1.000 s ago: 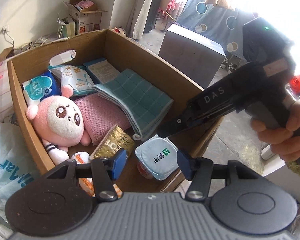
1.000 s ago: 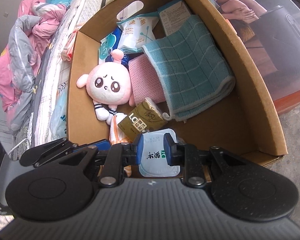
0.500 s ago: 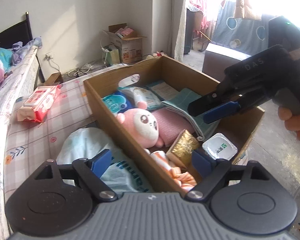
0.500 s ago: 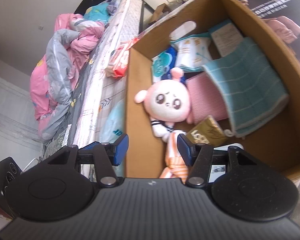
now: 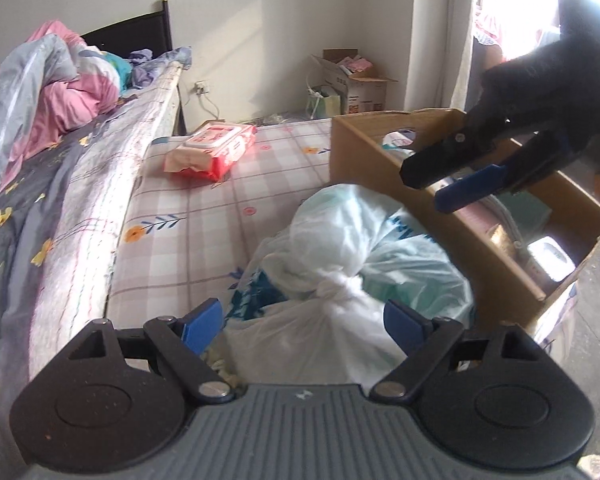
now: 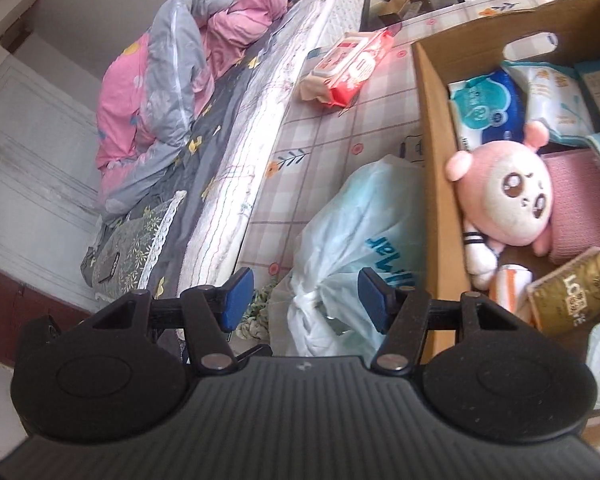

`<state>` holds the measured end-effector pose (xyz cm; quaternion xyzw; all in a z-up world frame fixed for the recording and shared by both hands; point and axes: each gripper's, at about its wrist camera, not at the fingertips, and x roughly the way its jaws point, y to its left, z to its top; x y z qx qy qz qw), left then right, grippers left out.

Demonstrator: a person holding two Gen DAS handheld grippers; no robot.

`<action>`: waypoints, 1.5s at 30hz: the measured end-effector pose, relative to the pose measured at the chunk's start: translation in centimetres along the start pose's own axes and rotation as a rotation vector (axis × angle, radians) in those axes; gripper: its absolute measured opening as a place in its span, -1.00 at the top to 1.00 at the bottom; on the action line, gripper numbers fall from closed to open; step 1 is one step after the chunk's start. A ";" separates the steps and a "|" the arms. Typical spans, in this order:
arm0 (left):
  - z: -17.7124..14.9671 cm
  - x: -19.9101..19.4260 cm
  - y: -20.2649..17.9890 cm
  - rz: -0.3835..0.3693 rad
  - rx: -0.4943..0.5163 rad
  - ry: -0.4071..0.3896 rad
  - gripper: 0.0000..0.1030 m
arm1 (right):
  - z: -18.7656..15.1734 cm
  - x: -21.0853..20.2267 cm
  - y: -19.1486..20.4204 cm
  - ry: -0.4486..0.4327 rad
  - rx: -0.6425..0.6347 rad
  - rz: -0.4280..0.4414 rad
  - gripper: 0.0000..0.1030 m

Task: Organize soft objects
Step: 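Move the open right gripper to the green floral scrunchie on the bed, then close the right gripper on the scrunchie and lift it, then carry the scrunchie with the right gripper into the cardboard box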

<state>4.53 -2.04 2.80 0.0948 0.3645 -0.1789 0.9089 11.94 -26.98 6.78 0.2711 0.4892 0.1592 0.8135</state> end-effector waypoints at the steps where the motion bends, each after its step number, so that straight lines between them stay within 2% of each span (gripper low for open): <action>1: -0.6 -0.2 0.4 0.021 -0.003 0.002 -0.73 | 0.1 1.0 0.8 0.015 -0.011 0.003 -0.12; 8: -5.0 0.3 4.0 0.128 -0.036 0.041 -0.73 | -0.4 7.6 5.7 0.123 -0.097 -0.001 -0.12; 11: -5.7 1.1 4.9 0.141 -0.049 0.064 -0.72 | -0.8 10.4 7.2 0.165 -0.135 -0.006 -0.12; 16: -6.3 3.5 5.4 0.167 -0.005 0.104 -0.71 | -1.1 15.7 9.4 0.237 -0.188 -0.004 -0.12; 19: -6.8 4.8 5.7 0.154 -0.016 0.144 -0.56 | -1.0 19.0 10.9 0.293 -0.254 -0.012 -0.10; 25: -7.4 6.5 6.7 0.107 -0.058 0.182 -0.24 | -0.5 24.9 11.8 0.383 -0.370 -0.135 -0.07; 29: -7.8 6.7 7.0 0.117 -0.075 0.169 0.17 | -0.9 27.7 11.1 0.465 -0.393 -0.166 0.00; 30: -7.9 6.6 7.1 0.120 -0.080 0.166 0.29 | -1.1 28.1 10.7 0.486 -0.377 -0.157 0.08; 31: -7.9 6.6 7.2 0.120 -0.088 0.164 0.33 | -1.3 28.4 10.4 0.503 -0.362 -0.147 0.24; 34: -7.8 6.0 7.3 0.119 -0.104 0.148 0.51 | -1.3 28.1 9.7 0.492 -0.328 -0.116 0.51; 40: -6.7 2.9 6.4 0.150 -0.073 0.082 0.57 | -0.7 25.4 9.3 0.421 -0.251 -0.032 0.63; 45: -4.5 -0.7 4.8 0.146 -0.004 -0.017 0.56 | -0.3 19.5 10.2 0.274 -0.244 0.048 0.63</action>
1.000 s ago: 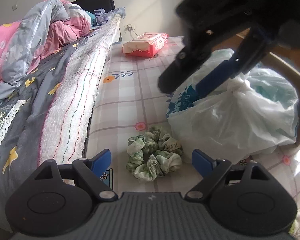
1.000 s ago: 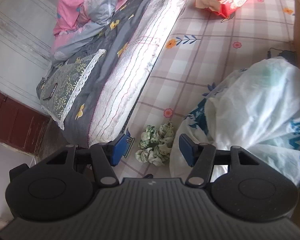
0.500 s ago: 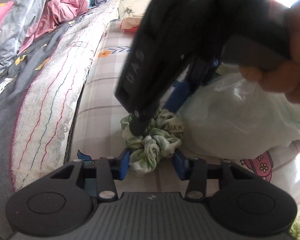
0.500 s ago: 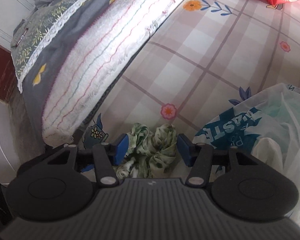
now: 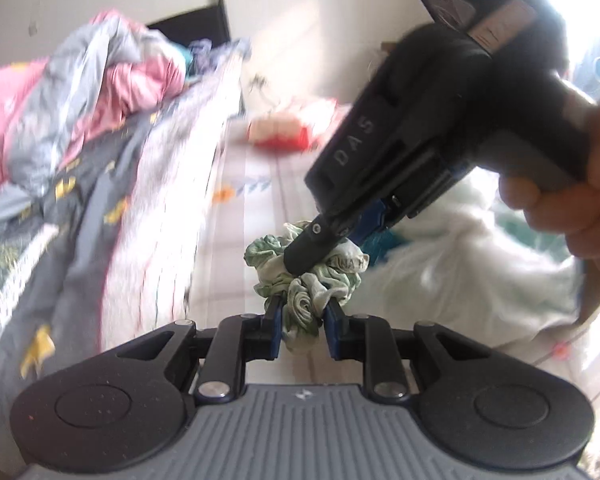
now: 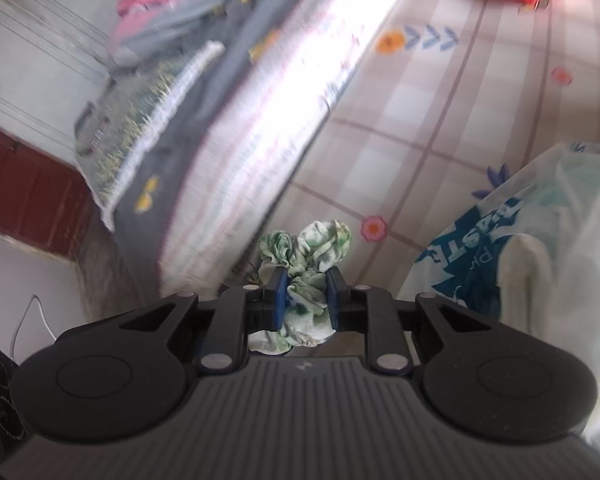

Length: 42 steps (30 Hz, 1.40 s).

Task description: Organize soft objects

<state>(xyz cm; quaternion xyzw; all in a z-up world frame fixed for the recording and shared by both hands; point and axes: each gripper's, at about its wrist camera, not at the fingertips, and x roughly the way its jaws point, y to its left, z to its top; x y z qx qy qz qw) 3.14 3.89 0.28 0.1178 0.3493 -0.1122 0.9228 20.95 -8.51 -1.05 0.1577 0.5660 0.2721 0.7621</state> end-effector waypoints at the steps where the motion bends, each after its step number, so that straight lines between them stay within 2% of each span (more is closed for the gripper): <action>1: 0.6 -0.5 -0.5 -0.012 0.016 -0.018 0.56 | -0.3 -1.4 -0.1 -0.036 0.003 0.007 0.63; 4: 3.0 -1.8 -3.1 -0.069 0.082 -0.073 0.56 | -1.4 -6.1 -1.0 -0.146 0.024 0.016 0.63; 8: 6.6 -1.8 -8.6 -0.205 0.179 -0.117 0.56 | -3.7 -13.2 -4.1 -0.283 0.084 -0.020 0.63; 13: 10.7 -0.1 -17.5 -0.411 0.271 -0.123 0.55 | -8.6 -22.6 -9.9 -0.414 0.165 -0.174 0.63; 16: 12.0 1.0 -23.5 -0.521 0.311 -0.106 0.53 | -11.8 -27.4 -13.5 -0.447 0.220 -0.290 0.63; 19: 12.3 2.5 -28.6 -0.623 0.338 -0.081 0.45 | -15.0 -30.9 -16.9 -0.451 0.275 -0.406 0.63; 21: 11.7 3.3 -31.2 -0.661 0.370 -0.078 0.22 | -16.9 -32.6 -18.8 -0.447 0.303 -0.470 0.63; 23: 11.0 4.1 -32.8 -0.676 0.390 -0.047 0.20 | -18.3 -33.5 -20.5 -0.441 0.328 -0.520 0.63; 28: 10.6 5.7 -32.3 -0.672 0.396 0.013 0.09 | -20.3 -33.1 -24.3 -0.385 0.348 -0.611 0.64; 29: 11.4 6.7 -31.2 -0.661 0.390 0.014 0.06 | -20.4 -32.8 -24.8 -0.369 0.349 -0.613 0.64; 32: 11.8 6.3 -29.6 -0.626 0.366 0.008 -0.12 | -20.2 -31.8 -25.7 -0.323 0.334 -0.628 0.63; 38: 12.5 5.1 -26.5 -0.574 0.314 -0.022 -0.18 | -18.4 -29.9 -25.2 -0.225 0.260 -0.703 0.51; 42: 12.6 3.9 -24.4 -0.549 0.267 -0.045 -0.29 | -18.4 -29.8 -24.9 -0.210 0.260 -0.724 0.37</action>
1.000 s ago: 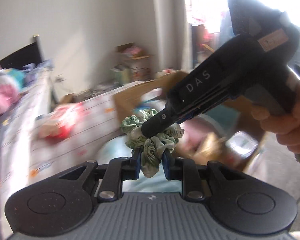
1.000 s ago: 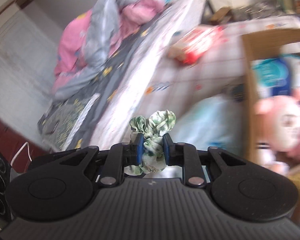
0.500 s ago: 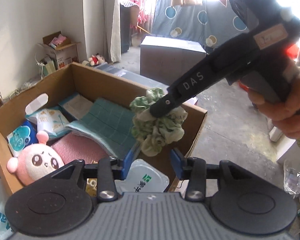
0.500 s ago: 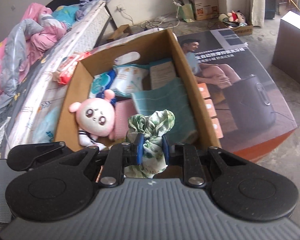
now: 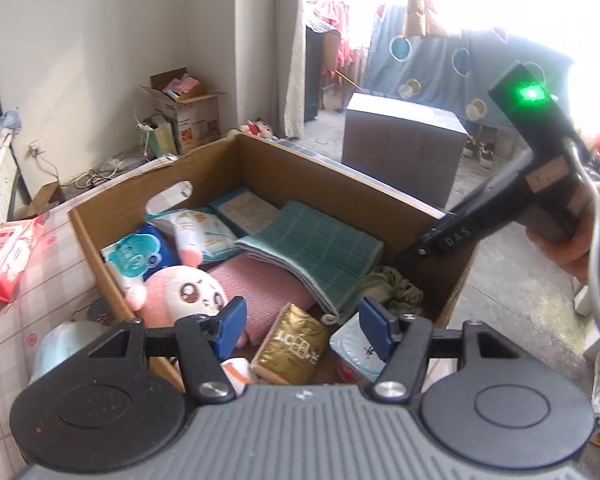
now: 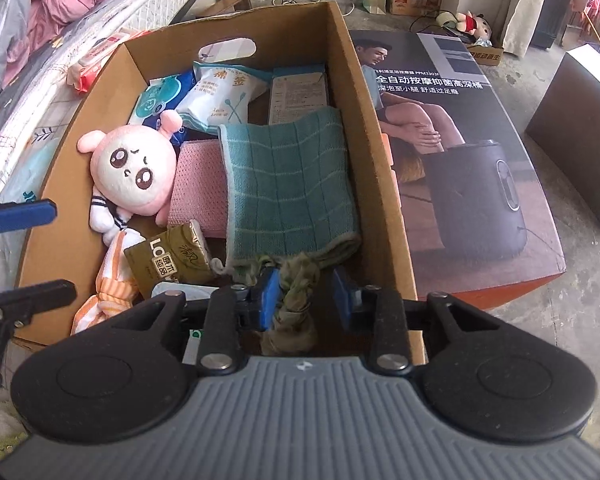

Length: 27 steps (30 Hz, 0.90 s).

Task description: Organize soft objects

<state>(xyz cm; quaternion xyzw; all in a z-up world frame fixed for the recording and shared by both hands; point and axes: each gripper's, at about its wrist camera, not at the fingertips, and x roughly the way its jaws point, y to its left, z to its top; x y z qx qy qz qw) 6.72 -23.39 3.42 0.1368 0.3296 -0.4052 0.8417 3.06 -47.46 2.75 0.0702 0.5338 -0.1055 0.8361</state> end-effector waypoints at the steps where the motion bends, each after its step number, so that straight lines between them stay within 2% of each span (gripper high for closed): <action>1: -0.1 -0.4 0.4 0.003 -0.015 -0.004 -0.31 | -0.1 -0.2 0.0 -0.003 0.002 -0.006 0.36; 4: -0.5 -2.2 1.2 0.023 -0.055 -0.021 -0.42 | -0.6 -1.2 -0.4 -0.032 0.051 0.008 0.35; 6: -0.9 -3.5 1.7 0.049 -0.072 -0.042 -0.57 | -1.1 -2.7 -0.5 -0.090 0.105 0.054 0.30; 9: -1.7 -5.8 2.6 0.086 -0.115 -0.062 -0.74 | -2.4 -5.1 -0.1 -0.208 0.201 0.118 -0.06; 11: -2.3 -7.2 3.4 0.126 -0.149 -0.066 -0.80 | -3.3 -6.2 0.8 -0.280 0.242 0.133 -0.18; 13: -3.1 -8.6 4.4 0.183 -0.178 -0.074 -0.89 | -4.5 -7.1 2.5 -0.335 0.269 0.140 -0.42; 15: -4.0 -10.4 5.4 0.263 -0.219 -0.084 -0.99 | -5.7 -7.8 4.6 -0.385 0.283 0.150 -0.51; 18: -5.5 -12.9 6.9 0.356 -0.289 -0.086 -0.99 | -7.2 -8.6 8.2 -0.447 0.273 0.162 -0.65; 20: -6.5 -14.2 7.8 0.387 -0.332 -0.080 -1.00 | -7.9 -9.1 10.6 -0.466 0.245 0.151 -0.73; 22: -7.5 -15.1 8.4 0.400 -0.369 -0.065 -1.00 | -8.6 -9.2 12.8 -0.474 0.226 0.127 -0.95; 24: -8.5 -15.7 8.7 0.423 -0.396 -0.044 -1.00 | -9.3 -9.2 15.1 -0.473 0.188 0.089 -0.98; 27: -10.0 -16.4 8.6 0.474 -0.430 -0.026 -1.00 | -10.2 -8.8 17.6 -0.427 0.142 0.072 -0.98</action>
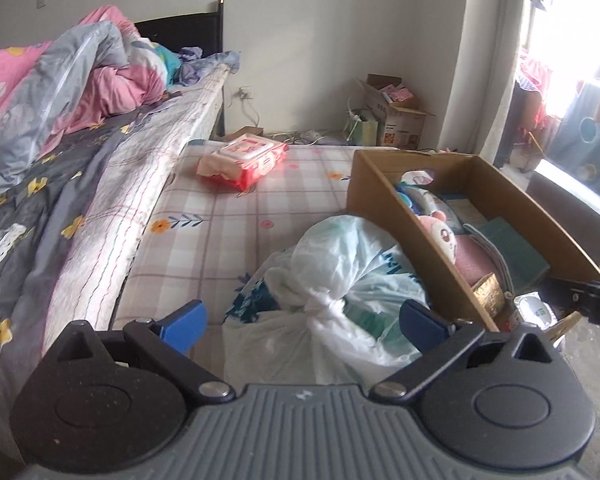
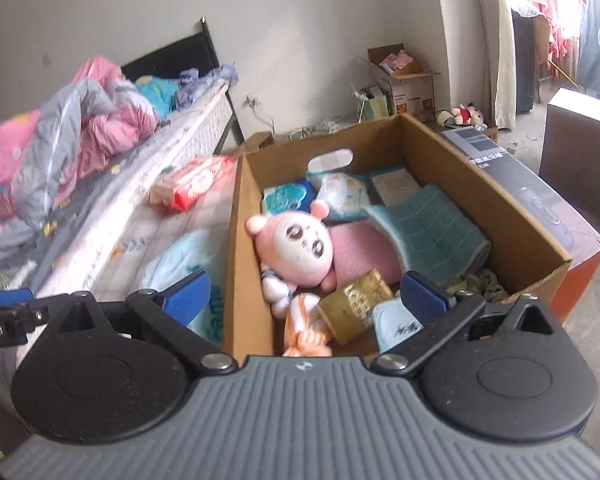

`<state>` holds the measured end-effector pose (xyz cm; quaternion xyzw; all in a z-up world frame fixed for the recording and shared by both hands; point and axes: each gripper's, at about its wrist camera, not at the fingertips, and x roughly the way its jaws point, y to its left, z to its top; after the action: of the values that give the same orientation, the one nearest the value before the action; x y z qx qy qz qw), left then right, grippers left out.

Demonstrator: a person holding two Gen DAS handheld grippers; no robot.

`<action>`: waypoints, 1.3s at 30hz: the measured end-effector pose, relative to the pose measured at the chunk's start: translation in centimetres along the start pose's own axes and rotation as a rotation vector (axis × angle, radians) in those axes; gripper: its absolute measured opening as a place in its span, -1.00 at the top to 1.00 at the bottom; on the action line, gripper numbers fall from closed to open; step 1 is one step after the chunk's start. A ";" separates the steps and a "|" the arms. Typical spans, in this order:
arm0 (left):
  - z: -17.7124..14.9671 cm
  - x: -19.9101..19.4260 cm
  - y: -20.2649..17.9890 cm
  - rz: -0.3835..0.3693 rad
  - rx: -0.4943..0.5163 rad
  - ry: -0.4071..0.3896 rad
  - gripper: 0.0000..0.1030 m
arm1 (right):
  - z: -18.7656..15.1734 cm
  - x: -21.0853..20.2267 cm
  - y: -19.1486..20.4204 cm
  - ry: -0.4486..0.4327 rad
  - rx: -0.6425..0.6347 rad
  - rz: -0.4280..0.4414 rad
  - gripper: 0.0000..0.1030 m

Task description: Organize soft objects

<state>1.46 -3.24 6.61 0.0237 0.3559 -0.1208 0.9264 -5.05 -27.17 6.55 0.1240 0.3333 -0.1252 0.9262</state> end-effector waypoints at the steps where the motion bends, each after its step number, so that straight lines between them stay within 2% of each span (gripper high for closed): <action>1: -0.5 -0.2 0.2 0.020 -0.008 -0.002 -1.00 | -0.4 0.0 0.6 0.017 -0.010 -0.004 -0.98; 5: -1.9 -0.7 0.3 0.094 -0.028 0.002 -1.00 | -2.2 -0.4 2.5 0.033 -0.069 -0.055 -0.98; 10: -2.2 0.2 0.8 0.082 -0.067 0.099 -1.00 | -3.3 -1.1 3.8 0.024 -0.117 -0.118 -0.98; 13: -3.1 -0.2 0.4 0.114 -0.047 0.109 -0.99 | -3.6 -2.1 3.9 0.007 -0.104 -0.136 -0.98; 16: -3.7 -0.4 -0.3 0.123 -0.037 0.122 -1.00 | -3.7 -2.9 3.6 0.022 -0.062 -0.113 -0.98; 19: -4.1 -0.3 -1.0 0.125 -0.036 0.148 -1.00 | -4.0 -3.1 3.8 0.057 -0.035 -0.051 -0.98; 23: -4.2 -0.3 -1.5 0.127 -0.037 0.165 -1.00 | -4.4 -2.3 5.0 0.114 -0.083 -0.019 -0.98; 30: -4.0 -0.1 -2.4 0.120 -0.031 0.181 -0.99 | -4.7 -0.9 5.4 0.161 -0.097 -0.025 -0.97; 39: -3.6 0.3 -3.2 0.126 -0.012 0.179 -0.99 | -4.3 0.2 4.8 0.172 -0.101 -0.054 -0.97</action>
<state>-1.45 -5.98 3.88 0.0510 0.4357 -0.0577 0.8968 -5.94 -21.37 3.94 0.0785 0.4208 -0.1220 0.8955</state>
